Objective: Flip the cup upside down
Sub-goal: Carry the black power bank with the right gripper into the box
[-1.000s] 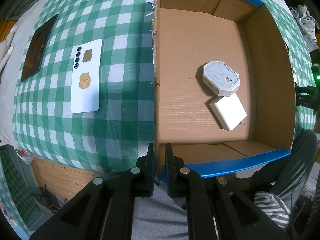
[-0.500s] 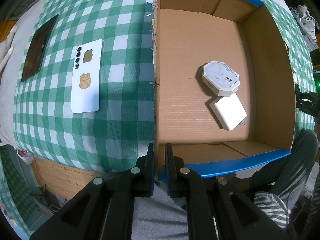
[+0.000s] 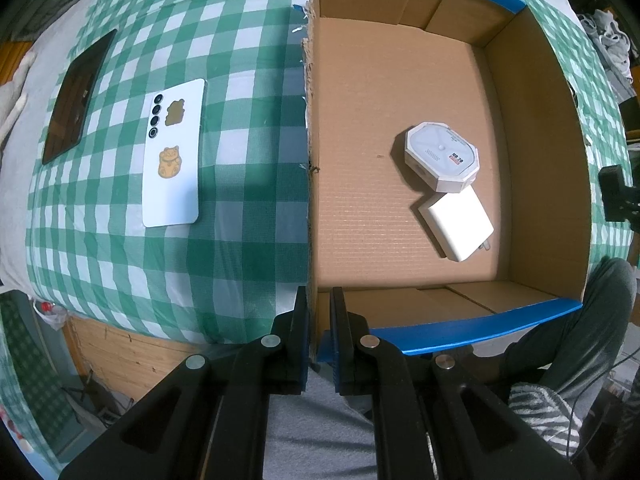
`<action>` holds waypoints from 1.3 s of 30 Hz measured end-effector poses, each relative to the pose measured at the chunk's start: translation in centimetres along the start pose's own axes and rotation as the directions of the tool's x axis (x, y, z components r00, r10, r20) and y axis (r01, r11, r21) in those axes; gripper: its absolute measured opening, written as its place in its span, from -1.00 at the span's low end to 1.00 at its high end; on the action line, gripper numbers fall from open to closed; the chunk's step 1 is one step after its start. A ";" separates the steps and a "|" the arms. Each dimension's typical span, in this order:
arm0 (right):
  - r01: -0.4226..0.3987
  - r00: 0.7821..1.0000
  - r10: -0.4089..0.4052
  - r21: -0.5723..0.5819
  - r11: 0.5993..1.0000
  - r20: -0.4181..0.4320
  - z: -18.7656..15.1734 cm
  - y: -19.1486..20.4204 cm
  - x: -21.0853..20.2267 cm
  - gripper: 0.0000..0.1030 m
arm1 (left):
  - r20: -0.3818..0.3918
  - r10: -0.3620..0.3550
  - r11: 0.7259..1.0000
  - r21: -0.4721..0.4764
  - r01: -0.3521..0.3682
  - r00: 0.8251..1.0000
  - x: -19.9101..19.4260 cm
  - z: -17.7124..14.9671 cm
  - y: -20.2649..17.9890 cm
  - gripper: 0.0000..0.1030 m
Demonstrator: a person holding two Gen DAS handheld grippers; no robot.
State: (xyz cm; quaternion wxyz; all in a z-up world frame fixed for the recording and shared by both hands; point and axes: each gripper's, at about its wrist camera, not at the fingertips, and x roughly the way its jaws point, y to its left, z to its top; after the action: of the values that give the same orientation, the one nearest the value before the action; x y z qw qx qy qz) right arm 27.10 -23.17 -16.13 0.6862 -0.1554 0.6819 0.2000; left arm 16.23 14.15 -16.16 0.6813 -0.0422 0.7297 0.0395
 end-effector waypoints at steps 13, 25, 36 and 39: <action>-0.098 0.989 0.110 -0.130 0.987 0.094 2.5 12.4 -5.9 -0.19 | 0.001 0.002 1.000 0.002 -0.002 1.000 0.0 0.0 -0.1 -0.85; -0.140 0.984 0.163 -0.244 0.960 0.076 5.2 20.7 -5.1 -0.19 | 0.001 0.001 1.000 -0.001 -0.001 1.000 0.0 0.1 0.0 -0.85; -0.146 0.989 0.147 -0.283 0.948 -0.018 5.4 25.3 -0.4 -0.19 | 0.002 0.002 1.000 0.002 -0.002 1.000 0.1 0.3 -0.1 -0.85; -0.148 0.989 0.140 -0.274 0.950 -0.046 5.5 25.8 1.1 -0.19 | 0.002 0.003 1.000 0.002 -0.003 1.000 0.1 0.2 -0.1 -0.85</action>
State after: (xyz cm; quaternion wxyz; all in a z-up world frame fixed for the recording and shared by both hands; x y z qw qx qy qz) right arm 19.37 2.03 -15.61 0.6324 -0.2023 0.6655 0.3409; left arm 16.47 14.06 -16.25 0.6820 -0.0403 0.7292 0.0399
